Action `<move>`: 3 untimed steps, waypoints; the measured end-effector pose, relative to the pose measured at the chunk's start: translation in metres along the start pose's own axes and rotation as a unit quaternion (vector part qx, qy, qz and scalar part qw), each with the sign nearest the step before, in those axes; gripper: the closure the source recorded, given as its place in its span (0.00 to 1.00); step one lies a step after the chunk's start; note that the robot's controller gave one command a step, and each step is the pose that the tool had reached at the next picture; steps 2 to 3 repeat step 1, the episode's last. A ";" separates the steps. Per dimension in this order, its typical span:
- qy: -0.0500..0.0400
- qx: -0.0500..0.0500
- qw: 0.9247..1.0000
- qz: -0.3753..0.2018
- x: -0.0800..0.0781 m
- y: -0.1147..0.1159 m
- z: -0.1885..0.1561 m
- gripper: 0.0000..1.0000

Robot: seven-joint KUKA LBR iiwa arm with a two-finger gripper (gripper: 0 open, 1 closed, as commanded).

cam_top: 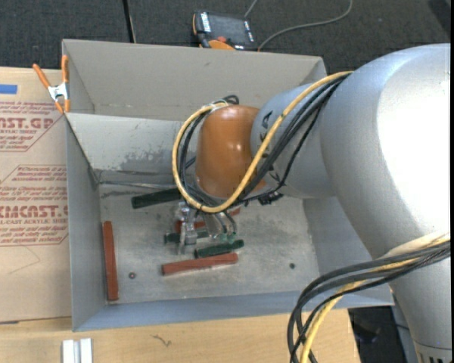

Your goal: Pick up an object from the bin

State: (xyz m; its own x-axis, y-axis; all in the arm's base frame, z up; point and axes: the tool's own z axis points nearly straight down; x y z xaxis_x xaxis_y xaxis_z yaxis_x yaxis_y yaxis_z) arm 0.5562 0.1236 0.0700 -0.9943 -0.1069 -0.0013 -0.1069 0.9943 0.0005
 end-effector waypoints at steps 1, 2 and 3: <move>-0.004 -0.002 1.000 0.006 0.029 0.037 -0.148 1.00; -0.004 -0.002 1.000 0.006 0.029 0.037 -0.148 1.00; -0.004 -0.002 1.000 0.006 0.029 0.037 -0.148 1.00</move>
Offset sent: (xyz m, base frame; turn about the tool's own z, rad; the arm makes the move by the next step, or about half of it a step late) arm -0.0346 0.0311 0.1435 0.0145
